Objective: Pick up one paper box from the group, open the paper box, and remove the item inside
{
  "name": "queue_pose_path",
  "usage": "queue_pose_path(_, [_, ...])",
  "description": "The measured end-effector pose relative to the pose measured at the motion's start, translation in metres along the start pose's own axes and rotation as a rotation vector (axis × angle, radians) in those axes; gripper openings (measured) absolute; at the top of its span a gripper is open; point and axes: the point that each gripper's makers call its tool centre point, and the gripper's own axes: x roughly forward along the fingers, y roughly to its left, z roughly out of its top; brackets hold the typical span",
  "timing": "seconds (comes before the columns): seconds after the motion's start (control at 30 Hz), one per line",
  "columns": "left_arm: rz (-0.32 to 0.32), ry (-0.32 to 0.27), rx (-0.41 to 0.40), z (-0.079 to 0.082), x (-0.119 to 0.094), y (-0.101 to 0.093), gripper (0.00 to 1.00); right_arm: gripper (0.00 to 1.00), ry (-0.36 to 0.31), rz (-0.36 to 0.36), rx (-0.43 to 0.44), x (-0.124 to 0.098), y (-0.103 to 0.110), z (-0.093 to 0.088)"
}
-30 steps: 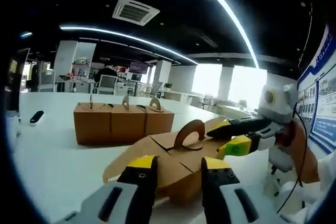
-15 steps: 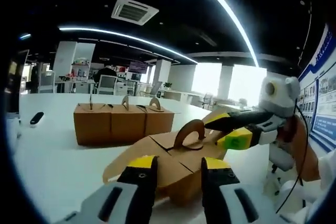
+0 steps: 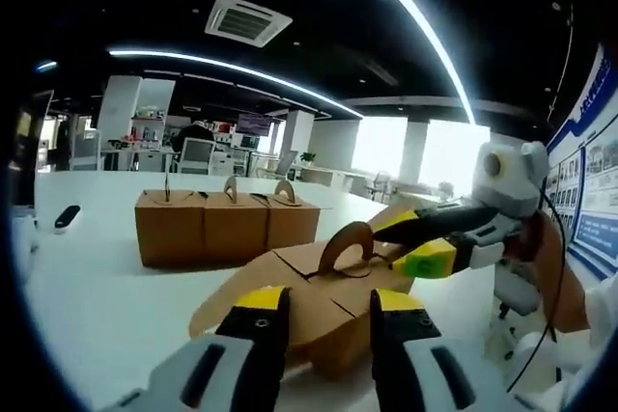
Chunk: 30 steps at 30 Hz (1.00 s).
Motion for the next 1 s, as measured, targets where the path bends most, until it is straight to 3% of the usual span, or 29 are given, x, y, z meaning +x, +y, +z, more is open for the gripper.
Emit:
queue_pose_path(0.27, [-0.002,-0.001,-0.001,0.000,0.000,0.000,0.35,0.03,0.008,-0.056,-0.022,-0.003,-0.015,-0.001])
queue_pose_path(1.0, [-0.012,0.001,0.027,-0.001,-0.002,-0.003,0.39,0.03,-0.021,-0.055,-0.054,-0.006,-0.015,0.006])
